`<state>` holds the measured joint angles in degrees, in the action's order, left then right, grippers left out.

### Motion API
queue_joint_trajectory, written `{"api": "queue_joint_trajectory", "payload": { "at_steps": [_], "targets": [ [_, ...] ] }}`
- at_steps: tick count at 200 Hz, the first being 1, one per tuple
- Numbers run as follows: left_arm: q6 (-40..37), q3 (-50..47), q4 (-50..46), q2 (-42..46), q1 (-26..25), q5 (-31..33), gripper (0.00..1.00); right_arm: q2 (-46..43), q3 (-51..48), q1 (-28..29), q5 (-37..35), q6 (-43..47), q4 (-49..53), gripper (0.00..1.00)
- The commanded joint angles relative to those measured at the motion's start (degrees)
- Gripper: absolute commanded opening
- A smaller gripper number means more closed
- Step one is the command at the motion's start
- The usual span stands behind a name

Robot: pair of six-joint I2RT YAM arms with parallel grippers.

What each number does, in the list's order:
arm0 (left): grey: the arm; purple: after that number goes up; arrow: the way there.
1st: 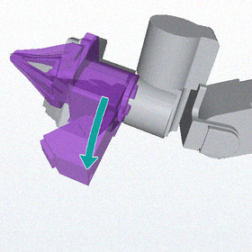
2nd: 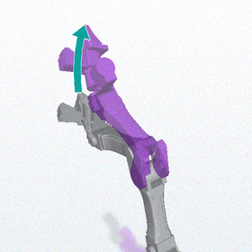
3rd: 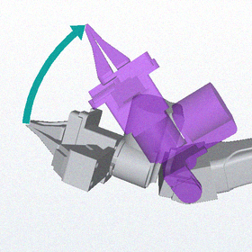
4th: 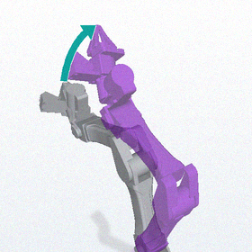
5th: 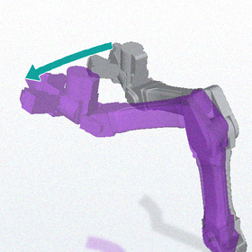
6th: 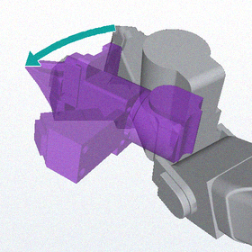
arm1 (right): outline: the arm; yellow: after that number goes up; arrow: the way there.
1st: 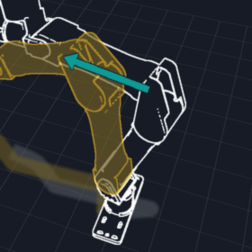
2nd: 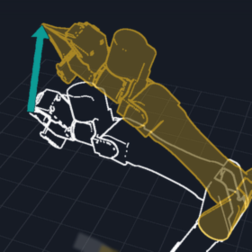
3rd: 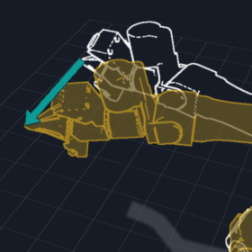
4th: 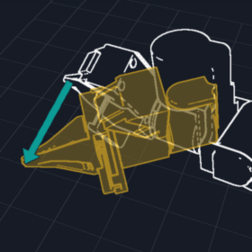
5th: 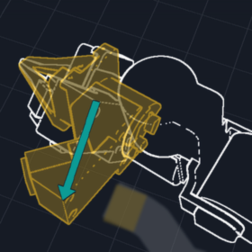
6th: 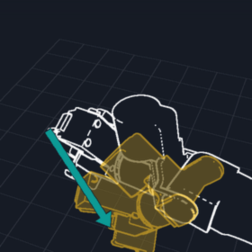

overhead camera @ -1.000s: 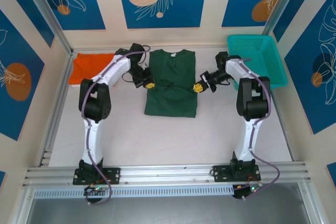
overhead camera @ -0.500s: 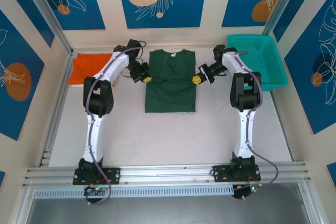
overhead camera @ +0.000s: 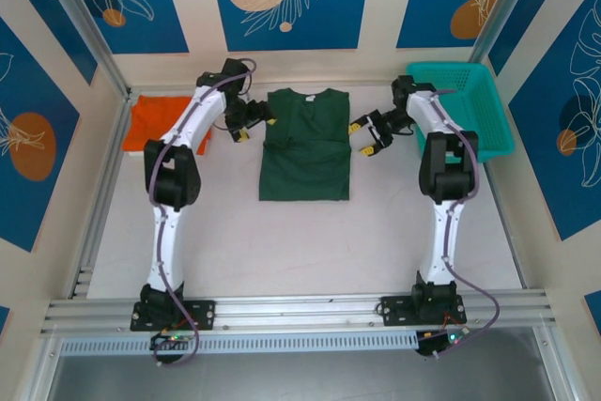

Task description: Fold and stack the t-shirts

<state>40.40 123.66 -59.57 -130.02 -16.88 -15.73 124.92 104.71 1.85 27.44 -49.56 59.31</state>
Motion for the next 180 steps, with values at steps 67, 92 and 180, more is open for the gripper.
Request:
{"api": "queue_joint_trajectory", "payload": {
  "at_steps": [67,92,180],
  "targets": [
    [-7.76,-44.78,9.84,18.48,-1.4,-17.51,0.74,-20.63,-41.99,3.47,4.03,7.52,-18.55,0.44],
    [-6.39,-47.23,14.09,16.64,-1.48,-20.79,0.71,-18.54,-42.87,4.16,4.52,6.11,-21.53,0.4],
    [-5.16,-44.23,16.62,10.3,-1.61,-16.57,0.32,-13.42,-40.67,7.16,1.52,5.88,-22.8,0.21]
  ]
}}
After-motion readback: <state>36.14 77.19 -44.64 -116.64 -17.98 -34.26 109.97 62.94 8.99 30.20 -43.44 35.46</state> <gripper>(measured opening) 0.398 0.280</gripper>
